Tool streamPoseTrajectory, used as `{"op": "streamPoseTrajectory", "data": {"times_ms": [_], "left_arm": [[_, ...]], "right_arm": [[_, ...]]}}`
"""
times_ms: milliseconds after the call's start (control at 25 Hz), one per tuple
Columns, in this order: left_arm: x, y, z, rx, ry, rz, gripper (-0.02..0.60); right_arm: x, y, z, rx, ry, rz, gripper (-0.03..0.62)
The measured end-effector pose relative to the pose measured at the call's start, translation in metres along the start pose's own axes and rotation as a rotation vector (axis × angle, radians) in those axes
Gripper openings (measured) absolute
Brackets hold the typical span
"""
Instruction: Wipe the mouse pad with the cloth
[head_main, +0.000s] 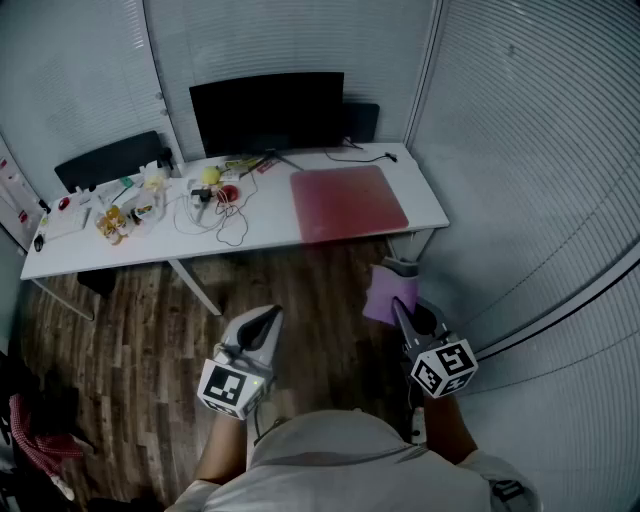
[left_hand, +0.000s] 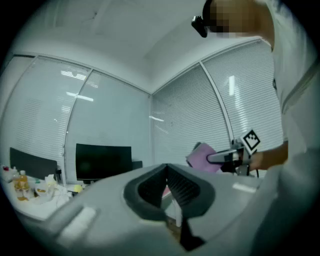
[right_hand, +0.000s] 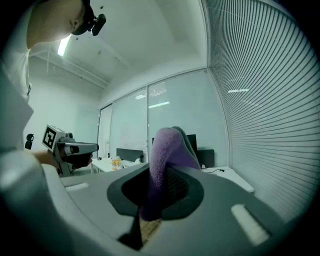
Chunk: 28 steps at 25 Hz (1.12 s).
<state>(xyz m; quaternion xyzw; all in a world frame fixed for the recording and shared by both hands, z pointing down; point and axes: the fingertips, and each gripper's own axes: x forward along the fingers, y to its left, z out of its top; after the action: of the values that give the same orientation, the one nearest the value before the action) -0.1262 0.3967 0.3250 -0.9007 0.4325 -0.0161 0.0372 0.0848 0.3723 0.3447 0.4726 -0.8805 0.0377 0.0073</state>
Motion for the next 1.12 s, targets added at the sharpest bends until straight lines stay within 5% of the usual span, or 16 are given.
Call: {"op": "streamPoseTrajectory", "data": {"times_ms": [560, 1120], "left_arm": [[0.021, -0.011, -0.003, 0.002, 0.019, -0.013, 0.002], [0.063, -0.045, -0.012, -0.002, 0.045, 0.021, 0.002]], "right_arm": [[-0.008, -0.028, -0.008, 0.066, -0.025, -0.034, 0.041], [-0.019, -0.074, -0.027, 0.108, -0.001, 0.046, 0.048]]}}
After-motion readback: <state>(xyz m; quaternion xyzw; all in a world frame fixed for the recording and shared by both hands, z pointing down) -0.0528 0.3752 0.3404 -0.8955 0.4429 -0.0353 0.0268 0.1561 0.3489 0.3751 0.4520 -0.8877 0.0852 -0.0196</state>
